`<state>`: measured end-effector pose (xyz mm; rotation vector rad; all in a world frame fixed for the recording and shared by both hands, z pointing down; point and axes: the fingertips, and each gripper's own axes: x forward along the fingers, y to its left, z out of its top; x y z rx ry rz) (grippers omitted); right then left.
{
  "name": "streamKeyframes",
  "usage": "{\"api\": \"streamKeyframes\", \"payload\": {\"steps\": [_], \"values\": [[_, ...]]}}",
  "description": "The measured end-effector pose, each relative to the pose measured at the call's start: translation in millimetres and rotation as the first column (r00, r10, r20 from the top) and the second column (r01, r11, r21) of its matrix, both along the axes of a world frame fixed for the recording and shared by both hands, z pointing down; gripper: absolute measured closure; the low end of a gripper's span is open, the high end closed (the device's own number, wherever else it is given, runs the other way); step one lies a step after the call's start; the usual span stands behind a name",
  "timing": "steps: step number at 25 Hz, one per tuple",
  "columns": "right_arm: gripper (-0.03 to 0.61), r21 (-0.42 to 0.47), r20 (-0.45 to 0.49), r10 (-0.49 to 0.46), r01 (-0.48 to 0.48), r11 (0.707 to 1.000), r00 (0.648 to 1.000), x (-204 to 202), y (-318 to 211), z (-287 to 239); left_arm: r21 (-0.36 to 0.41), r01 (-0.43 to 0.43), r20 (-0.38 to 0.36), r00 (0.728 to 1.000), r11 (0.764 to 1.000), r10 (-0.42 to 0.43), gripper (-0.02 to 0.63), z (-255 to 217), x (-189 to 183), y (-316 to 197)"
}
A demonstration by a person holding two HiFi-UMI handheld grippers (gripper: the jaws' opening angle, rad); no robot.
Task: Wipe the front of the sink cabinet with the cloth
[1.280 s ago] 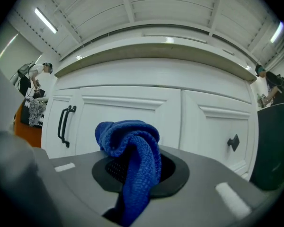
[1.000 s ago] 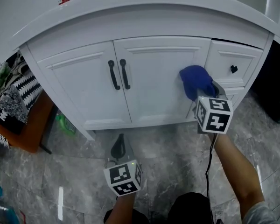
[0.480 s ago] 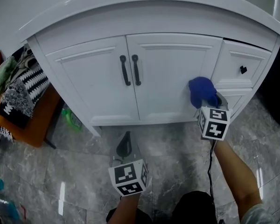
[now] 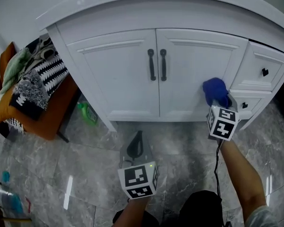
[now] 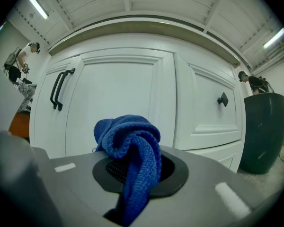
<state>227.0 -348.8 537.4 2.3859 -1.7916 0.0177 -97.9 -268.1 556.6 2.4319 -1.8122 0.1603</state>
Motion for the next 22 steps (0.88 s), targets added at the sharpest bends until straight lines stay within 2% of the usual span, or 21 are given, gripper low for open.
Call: {"api": "streamKeyframes", "payload": {"steps": [9,22], "values": [[0.515,0.000,0.033,-0.069,0.069,0.998,0.997,-47.2,-15.6,-0.8,-0.011,0.038,-0.004,0.999,0.999,-0.038,0.603,1.6,-27.0,1.1],[0.517,-0.028,-0.007,-0.166,0.166,0.986,0.986,-125.3,-36.2,-4.3,-0.003,0.050,-0.031,0.998,0.999,-0.051,0.603,-4.6,-48.2,7.6]]}}
